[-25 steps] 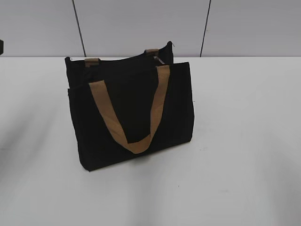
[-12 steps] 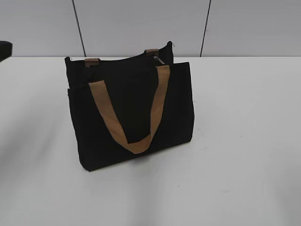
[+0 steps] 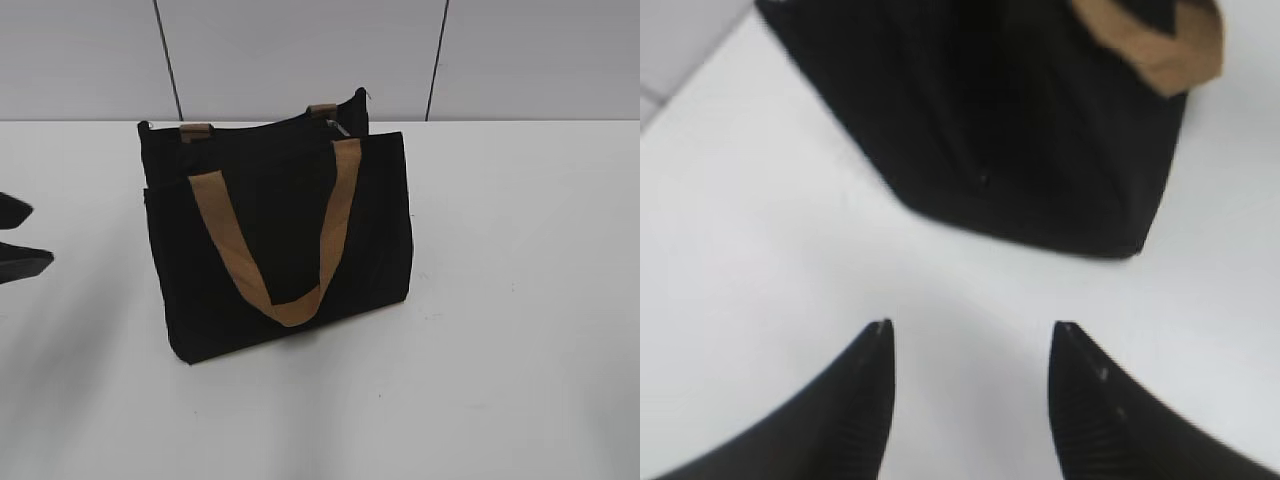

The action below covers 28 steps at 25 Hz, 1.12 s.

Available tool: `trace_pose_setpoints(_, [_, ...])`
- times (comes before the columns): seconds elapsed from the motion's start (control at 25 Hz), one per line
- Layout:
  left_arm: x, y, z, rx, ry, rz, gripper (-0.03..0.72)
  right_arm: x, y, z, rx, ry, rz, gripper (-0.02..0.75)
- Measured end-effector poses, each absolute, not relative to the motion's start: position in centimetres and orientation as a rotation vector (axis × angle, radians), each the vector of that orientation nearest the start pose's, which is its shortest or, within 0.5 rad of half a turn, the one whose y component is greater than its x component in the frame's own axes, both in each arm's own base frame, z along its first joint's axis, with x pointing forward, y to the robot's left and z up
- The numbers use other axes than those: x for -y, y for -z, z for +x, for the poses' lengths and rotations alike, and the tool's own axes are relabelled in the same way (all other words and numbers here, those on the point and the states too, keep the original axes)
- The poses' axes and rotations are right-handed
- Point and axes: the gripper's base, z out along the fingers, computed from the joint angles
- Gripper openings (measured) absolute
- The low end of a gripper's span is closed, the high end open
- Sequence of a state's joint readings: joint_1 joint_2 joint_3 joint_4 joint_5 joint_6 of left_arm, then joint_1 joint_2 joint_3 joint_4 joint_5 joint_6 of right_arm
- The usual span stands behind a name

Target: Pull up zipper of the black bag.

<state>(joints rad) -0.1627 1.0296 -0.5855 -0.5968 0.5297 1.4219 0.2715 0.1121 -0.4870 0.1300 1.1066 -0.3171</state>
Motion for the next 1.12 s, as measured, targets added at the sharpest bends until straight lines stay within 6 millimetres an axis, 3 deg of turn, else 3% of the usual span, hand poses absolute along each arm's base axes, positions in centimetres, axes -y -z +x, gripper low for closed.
trace_pose_setpoints(0.24, [2.5, -27.0, 18.0, -2.463, -0.178, 0.809, 0.376, -1.3, -27.0, 0.8, -2.115, -0.135, -0.642, 0.419])
trace_pose_setpoints(0.32, [1.7, -28.5, 17.6, -2.557, -0.225, 0.594, 0.375, -1.3, -27.0, 0.8, -2.115, -0.135, -0.642, 0.42])
trace_pose_setpoints(0.44, [1.3, -30.1, 15.9, -2.6, -0.213, 0.455, 0.375, -1.3, -27.0, 0.7, -2.115, -0.136, -0.642, 0.42])
trace_pose_setpoints(0.76, [1.1, -34.3, 7.3, -2.301, 0.01, 0.311, 0.375, -1.3, -27.0, 0.8, -2.116, -0.141, -0.632, 0.419])
trace_pose_setpoints(0.96, [0.4, -34.5, 2.6, -2.221, 0.031, 0.299, 0.375, -1.3, -27.1, 0.8, -2.115, -0.142, -0.63, 0.419])
trace_pose_setpoints(1.12, [0.1, -34.4, 0.2, -2.147, 0.041, 0.29, 0.375, -1.3, -27.1, 0.8, -2.115, -0.143, -0.63, 0.418])
